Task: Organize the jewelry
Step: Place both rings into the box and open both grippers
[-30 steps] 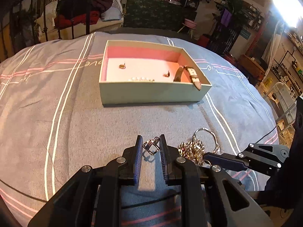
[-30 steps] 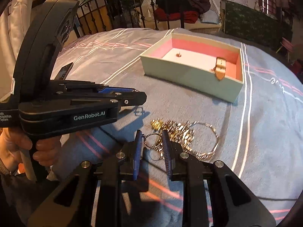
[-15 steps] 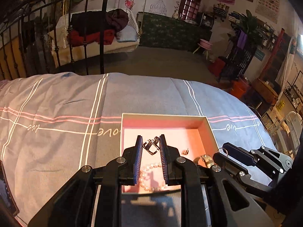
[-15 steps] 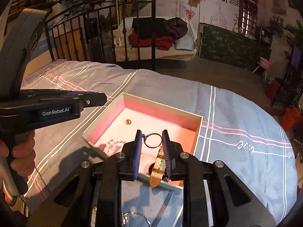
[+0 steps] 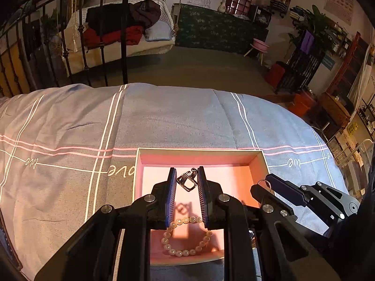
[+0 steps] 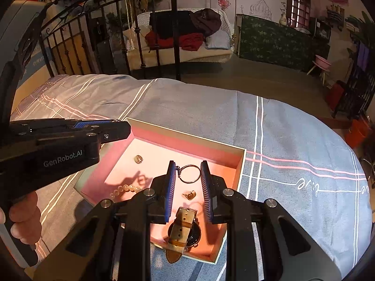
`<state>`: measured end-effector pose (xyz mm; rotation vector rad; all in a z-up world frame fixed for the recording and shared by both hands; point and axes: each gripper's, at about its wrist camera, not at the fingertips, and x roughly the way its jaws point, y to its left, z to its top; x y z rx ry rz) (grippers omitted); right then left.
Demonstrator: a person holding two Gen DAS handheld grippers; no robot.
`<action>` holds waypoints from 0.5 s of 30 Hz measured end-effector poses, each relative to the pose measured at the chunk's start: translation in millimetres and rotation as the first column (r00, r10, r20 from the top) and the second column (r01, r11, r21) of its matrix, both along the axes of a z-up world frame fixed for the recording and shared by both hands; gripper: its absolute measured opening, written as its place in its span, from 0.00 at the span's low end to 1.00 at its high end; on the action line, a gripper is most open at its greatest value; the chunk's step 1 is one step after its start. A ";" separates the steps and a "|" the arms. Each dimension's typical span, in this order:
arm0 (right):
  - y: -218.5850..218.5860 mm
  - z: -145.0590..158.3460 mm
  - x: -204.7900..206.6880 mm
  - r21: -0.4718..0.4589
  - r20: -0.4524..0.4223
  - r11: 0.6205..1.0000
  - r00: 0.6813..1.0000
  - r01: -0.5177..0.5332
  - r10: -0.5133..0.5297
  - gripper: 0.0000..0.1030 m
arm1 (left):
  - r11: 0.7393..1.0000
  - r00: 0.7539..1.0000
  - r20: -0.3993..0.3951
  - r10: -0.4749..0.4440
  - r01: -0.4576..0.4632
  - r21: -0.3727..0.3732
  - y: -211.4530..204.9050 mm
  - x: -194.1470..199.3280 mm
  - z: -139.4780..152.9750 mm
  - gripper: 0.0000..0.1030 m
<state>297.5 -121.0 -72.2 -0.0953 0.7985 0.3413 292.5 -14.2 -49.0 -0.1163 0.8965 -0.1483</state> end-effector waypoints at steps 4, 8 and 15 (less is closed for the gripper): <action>4.4 -1.7 -1.1 -0.004 -0.003 1.000 1.000 -0.007 0.007 0.22 | 1.000 1.000 -0.005 0.002 -0.002 0.006 0.3 0.9 -1.4 0.17; 6.0 -4.8 1.0 -0.009 -0.011 1.000 1.000 -0.011 0.011 0.22 | 1.000 1.000 -0.012 -0.001 0.001 0.008 -2.1 1.8 -3.4 0.17; 8.6 -7.4 0.5 -0.022 -0.018 1.000 1.000 -0.018 0.018 0.22 | 1.000 1.000 -0.016 -0.009 0.009 0.016 -7.2 2.3 -5.2 0.17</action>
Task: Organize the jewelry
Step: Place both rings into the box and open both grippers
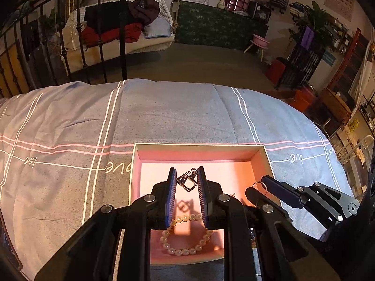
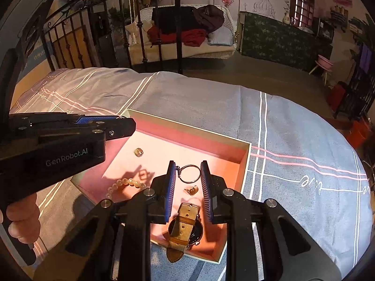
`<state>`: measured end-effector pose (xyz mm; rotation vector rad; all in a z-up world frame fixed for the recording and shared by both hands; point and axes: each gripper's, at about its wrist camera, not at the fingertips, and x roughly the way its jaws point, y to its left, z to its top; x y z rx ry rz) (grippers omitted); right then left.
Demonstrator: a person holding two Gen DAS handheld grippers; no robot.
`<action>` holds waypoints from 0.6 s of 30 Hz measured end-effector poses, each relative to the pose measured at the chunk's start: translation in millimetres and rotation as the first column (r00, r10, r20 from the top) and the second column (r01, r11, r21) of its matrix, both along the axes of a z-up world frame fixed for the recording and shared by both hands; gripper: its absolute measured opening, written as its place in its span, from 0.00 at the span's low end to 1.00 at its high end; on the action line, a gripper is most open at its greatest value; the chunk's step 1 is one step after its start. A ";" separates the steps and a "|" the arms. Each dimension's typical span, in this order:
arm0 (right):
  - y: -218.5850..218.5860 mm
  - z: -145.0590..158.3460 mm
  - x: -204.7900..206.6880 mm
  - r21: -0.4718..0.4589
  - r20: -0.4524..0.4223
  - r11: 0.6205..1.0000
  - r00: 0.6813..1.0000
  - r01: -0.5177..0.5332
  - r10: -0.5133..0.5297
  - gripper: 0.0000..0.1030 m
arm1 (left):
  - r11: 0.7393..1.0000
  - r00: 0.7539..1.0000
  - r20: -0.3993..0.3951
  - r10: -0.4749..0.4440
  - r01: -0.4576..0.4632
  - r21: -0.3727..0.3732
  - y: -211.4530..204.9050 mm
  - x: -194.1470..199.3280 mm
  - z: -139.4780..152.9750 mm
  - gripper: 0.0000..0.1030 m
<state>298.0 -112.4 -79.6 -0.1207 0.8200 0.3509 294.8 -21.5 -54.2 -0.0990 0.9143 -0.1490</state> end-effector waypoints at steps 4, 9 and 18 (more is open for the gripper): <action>2.9 -0.9 1.1 -0.006 0.000 1.000 1.000 -0.006 0.006 0.22 | 1.000 1.000 -0.002 0.001 -0.001 0.002 -0.2 0.2 -0.3 0.17; 3.7 -2.9 0.4 -0.010 -0.003 1.000 1.000 -0.011 0.011 0.22 | 1.000 1.000 -0.007 0.006 -0.006 0.001 -0.9 0.6 -3.3 0.17; 1.6 -2.6 -0.7 -0.005 -0.008 1.000 1.000 -0.008 0.008 0.22 | 1.000 1.000 -0.006 0.016 -0.016 -0.025 4.4 1.6 -1.5 0.17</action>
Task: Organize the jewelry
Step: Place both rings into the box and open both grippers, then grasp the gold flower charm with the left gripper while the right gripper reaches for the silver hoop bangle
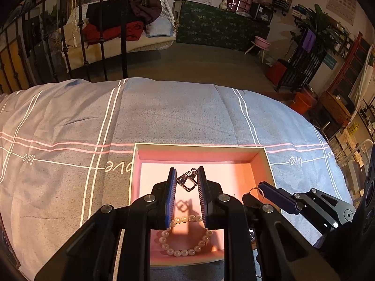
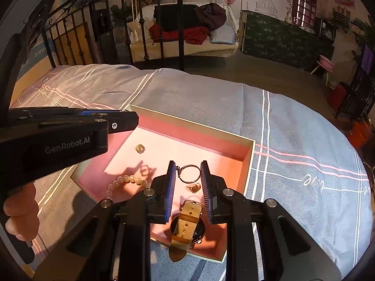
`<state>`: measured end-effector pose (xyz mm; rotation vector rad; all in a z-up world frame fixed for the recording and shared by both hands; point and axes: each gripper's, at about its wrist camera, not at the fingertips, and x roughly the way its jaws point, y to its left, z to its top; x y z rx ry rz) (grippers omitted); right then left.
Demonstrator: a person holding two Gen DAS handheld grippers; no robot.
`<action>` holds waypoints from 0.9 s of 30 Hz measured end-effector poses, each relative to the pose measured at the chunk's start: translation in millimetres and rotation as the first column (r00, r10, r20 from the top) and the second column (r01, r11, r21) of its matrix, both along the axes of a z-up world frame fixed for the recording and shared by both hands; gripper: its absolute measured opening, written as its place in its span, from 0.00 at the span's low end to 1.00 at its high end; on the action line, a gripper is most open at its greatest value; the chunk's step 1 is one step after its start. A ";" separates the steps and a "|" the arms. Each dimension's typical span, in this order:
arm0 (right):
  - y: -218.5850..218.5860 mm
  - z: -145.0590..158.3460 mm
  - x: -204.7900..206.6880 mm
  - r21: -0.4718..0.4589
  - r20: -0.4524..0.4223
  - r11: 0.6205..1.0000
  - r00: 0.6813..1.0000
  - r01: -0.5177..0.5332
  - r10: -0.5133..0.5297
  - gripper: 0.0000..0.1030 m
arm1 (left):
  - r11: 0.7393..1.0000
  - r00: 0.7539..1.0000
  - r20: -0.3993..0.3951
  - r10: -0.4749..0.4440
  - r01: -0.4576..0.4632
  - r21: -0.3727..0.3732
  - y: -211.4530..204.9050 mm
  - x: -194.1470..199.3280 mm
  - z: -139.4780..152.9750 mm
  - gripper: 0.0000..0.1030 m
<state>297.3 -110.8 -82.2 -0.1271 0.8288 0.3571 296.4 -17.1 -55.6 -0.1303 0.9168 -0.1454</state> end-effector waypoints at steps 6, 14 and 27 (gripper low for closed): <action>-12.0 4.3 -19.3 0.012 0.014 1.000 1.000 0.021 -0.021 0.66 | 0.998 0.998 0.035 0.045 -0.043 -0.041 12.8 -17.3 8.1 0.88; -45.7 -11.7 -95.3 0.040 -0.016 0.999 1.000 0.027 -0.026 0.66 | 0.996 0.997 0.008 -0.080 0.081 -0.044 11.7 -101.8 -18.9 0.88; -44.8 -59.6 -165.3 0.040 -0.157 0.999 0.988 0.010 -0.004 0.66 | 0.950 0.965 -0.069 -0.254 0.263 0.167 -21.6 -162.4 -80.4 0.63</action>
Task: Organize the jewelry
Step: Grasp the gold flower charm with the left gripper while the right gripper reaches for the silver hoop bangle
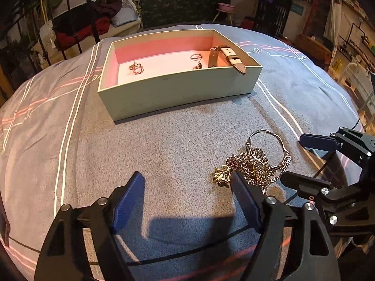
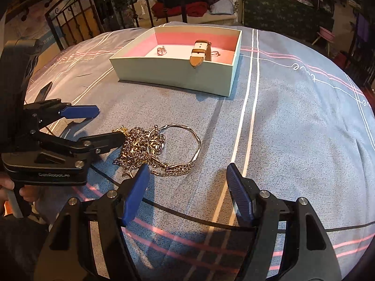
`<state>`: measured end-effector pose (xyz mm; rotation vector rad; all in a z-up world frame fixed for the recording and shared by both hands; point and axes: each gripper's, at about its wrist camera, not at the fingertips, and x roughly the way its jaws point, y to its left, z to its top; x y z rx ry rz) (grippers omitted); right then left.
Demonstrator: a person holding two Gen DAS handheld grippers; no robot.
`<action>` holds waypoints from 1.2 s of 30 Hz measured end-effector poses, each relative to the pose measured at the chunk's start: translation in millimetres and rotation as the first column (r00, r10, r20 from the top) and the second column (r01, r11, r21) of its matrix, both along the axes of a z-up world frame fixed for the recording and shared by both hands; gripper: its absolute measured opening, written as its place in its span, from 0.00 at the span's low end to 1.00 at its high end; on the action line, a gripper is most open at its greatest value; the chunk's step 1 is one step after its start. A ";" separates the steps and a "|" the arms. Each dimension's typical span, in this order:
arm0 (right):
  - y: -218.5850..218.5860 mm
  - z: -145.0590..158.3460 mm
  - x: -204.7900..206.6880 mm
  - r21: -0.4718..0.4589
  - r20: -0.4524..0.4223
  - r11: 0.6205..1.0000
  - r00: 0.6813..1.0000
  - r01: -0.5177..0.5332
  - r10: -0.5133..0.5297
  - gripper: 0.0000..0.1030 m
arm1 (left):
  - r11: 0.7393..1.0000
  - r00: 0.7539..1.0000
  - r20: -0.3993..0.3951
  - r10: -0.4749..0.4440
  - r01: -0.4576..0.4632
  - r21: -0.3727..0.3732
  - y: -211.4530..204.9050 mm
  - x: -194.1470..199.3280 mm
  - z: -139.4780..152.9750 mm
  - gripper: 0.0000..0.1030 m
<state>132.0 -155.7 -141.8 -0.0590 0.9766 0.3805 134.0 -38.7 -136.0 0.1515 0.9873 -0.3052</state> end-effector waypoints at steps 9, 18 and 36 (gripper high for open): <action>11.5 1.1 -7.1 0.047 -0.021 0.998 0.999 -0.037 0.038 0.62 | 0.990 1.000 -0.012 0.029 -0.030 -0.134 20.2 5.3 6.0 0.02; 32.4 9.7 -17.2 0.037 0.023 0.997 0.997 -0.069 0.068 0.44 | 0.981 0.997 -0.027 0.075 -0.078 -0.180 36.1 -0.6 10.6 0.03; 21.4 -1.4 25.1 -0.055 -0.007 0.996 0.997 -0.076 0.076 0.57 | 0.994 1.000 0.015 -0.002 0.003 -0.107 3.4 23.9 4.0 0.17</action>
